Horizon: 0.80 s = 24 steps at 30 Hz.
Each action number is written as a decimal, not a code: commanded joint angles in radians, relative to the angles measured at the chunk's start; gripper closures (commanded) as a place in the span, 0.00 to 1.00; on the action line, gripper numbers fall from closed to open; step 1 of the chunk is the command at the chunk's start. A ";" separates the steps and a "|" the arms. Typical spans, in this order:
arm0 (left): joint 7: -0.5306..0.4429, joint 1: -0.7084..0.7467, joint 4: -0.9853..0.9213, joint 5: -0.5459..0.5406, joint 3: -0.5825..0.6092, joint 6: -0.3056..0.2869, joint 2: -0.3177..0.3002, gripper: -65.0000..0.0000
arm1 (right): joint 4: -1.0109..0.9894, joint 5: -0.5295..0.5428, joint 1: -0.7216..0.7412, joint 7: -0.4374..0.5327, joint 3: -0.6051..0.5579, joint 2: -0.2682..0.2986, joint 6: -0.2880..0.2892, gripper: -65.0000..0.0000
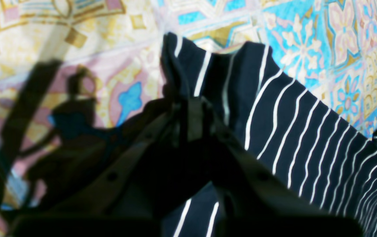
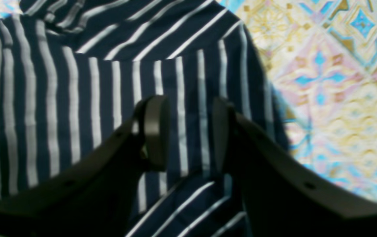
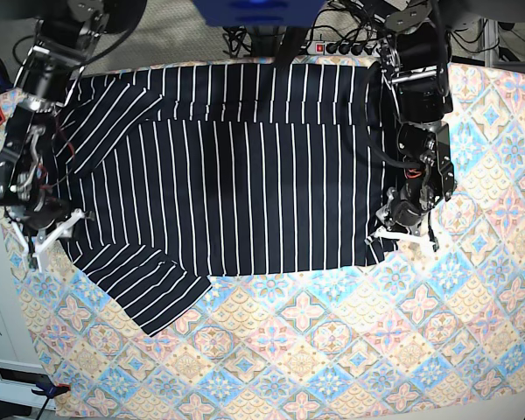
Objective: Fold the T-shirt properly
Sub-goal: 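Lower both grippers and grasp the shirt's side edges near the hem, then lift the hem with both grippers and fold it toward the collar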
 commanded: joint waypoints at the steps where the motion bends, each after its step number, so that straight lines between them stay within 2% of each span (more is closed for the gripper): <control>1: 0.002 0.002 0.027 0.004 -0.001 0.002 -0.008 1.00 | -0.010 -0.010 0.041 0.026 -0.023 0.036 0.002 0.68; 7: 0.002 0.094 0.154 0.004 -0.001 0.002 -0.009 1.00 | -0.208 -0.101 0.139 0.192 -0.259 0.130 0.002 0.67; 9: 0.002 0.127 0.202 0.004 -0.001 0.002 -0.009 1.00 | -0.286 -0.110 0.168 0.252 -0.319 0.148 0.002 0.64; 15: 0.002 0.184 0.278 0.004 -0.004 0.002 -0.011 1.00 | -0.563 -0.110 0.271 0.446 -0.420 0.199 0.002 0.50; 20: 0.002 0.207 0.283 0.002 -0.005 0.002 -0.021 1.00 | -0.719 -0.110 0.318 0.588 -0.509 0.228 0.002 0.49; 24: 0.002 0.212 0.283 0.001 -0.005 0.002 -0.021 1.00 | -0.784 -0.110 0.325 0.674 -0.567 0.228 0.002 0.49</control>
